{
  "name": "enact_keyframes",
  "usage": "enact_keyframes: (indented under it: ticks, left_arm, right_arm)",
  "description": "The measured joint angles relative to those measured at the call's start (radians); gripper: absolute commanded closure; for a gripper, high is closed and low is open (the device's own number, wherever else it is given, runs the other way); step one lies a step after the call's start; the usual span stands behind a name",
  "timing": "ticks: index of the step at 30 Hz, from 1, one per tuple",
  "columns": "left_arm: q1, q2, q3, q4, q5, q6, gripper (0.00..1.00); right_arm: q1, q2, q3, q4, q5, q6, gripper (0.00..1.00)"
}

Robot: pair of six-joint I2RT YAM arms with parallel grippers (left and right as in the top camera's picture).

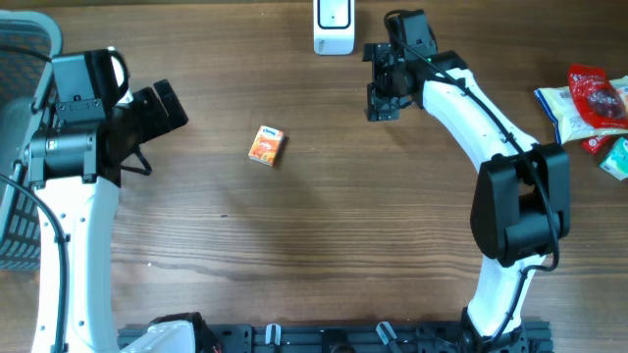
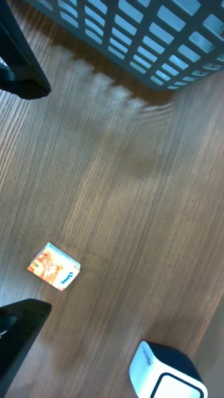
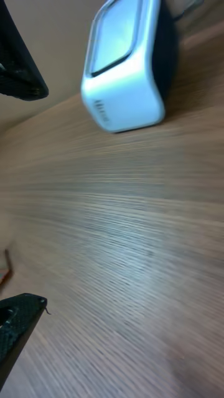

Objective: Scan the item barcode
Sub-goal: 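Reach the right gripper down toward the orange Kleenex pack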

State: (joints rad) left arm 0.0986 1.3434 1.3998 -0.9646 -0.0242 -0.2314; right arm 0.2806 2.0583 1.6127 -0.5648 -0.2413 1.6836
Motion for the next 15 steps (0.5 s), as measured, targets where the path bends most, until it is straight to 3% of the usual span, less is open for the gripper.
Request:
enact_keyframes:
  ticks: [3, 9, 12, 15]
  left_arm:
    - [0.000, 0.000, 0.000, 0.000, 0.000, 0.000, 0.00]
    - [0.000, 0.000, 0.000, 0.000, 0.000, 0.000, 0.00]
    - [0.000, 0.000, 0.000, 0.000, 0.000, 0.000, 0.00]
    - [0.000, 0.000, 0.000, 0.000, 0.000, 0.000, 0.00]
  right_arm:
    - [0.008, 0.000, 0.000, 0.005, -0.041, -0.202, 0.00]
    - [0.121, 0.000, 0.000, 0.002, -0.085, -0.772, 0.00]
    - [0.212, 0.000, 0.000, -0.006, -0.068, -0.937, 0.00]
    - [0.280, 0.000, 0.000, -0.011, -0.045, -1.012, 0.00]
